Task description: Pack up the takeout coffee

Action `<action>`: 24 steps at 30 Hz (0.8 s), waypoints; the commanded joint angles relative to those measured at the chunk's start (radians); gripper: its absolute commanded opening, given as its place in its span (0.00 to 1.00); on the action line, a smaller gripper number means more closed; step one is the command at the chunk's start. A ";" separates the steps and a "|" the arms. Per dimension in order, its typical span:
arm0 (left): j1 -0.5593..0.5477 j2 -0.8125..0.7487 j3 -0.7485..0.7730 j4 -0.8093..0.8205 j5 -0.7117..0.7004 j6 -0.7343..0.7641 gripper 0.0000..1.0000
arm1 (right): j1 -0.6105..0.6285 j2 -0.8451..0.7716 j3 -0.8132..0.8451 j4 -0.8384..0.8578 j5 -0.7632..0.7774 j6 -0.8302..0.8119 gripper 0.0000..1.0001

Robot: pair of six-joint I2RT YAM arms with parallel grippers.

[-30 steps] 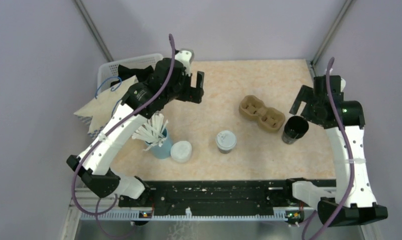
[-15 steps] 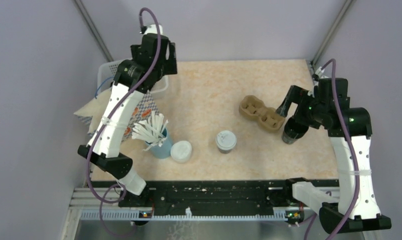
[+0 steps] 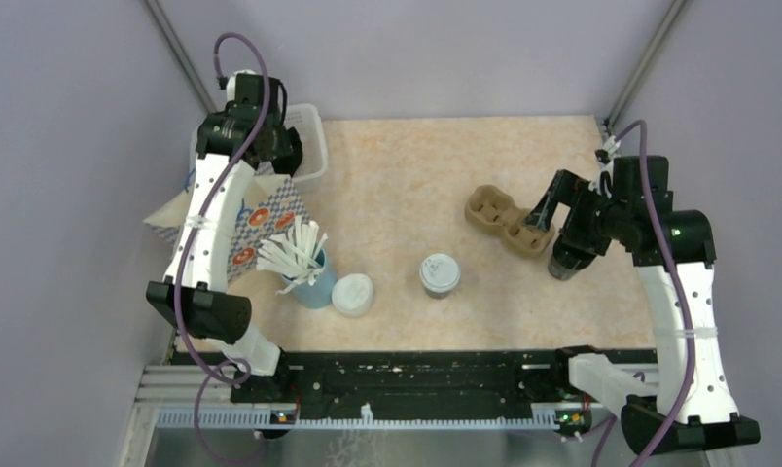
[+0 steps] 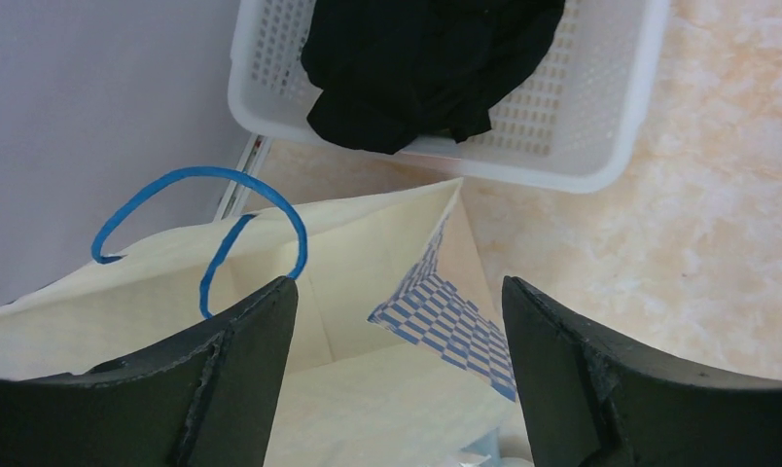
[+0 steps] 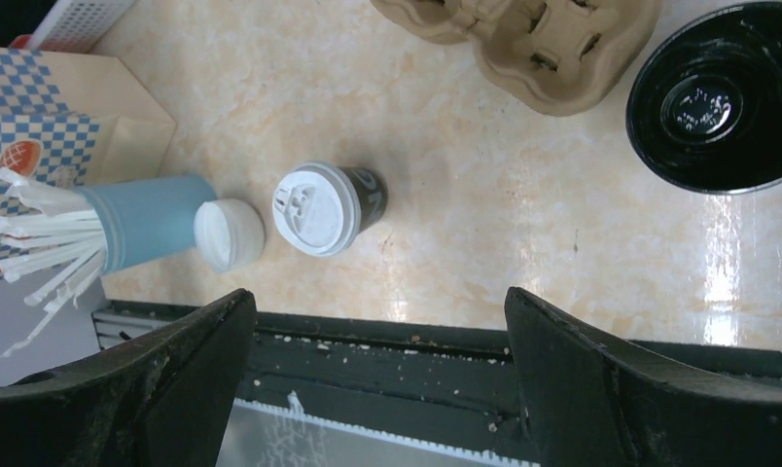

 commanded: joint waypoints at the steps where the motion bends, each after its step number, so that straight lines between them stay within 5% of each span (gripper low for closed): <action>1: 0.047 0.024 -0.020 0.023 -0.031 -0.042 0.81 | 0.005 -0.028 -0.008 0.009 -0.016 0.006 0.99; 10: 0.064 -0.010 -0.128 0.071 0.105 -0.047 0.68 | 0.004 -0.019 -0.020 0.010 -0.012 0.002 0.99; 18: 0.062 -0.040 -0.129 0.141 0.350 0.082 0.34 | 0.005 -0.003 -0.023 0.020 -0.020 0.003 0.99; 24: 0.053 -0.041 -0.080 0.170 0.568 0.069 0.22 | 0.004 -0.009 -0.040 0.017 -0.017 0.004 0.99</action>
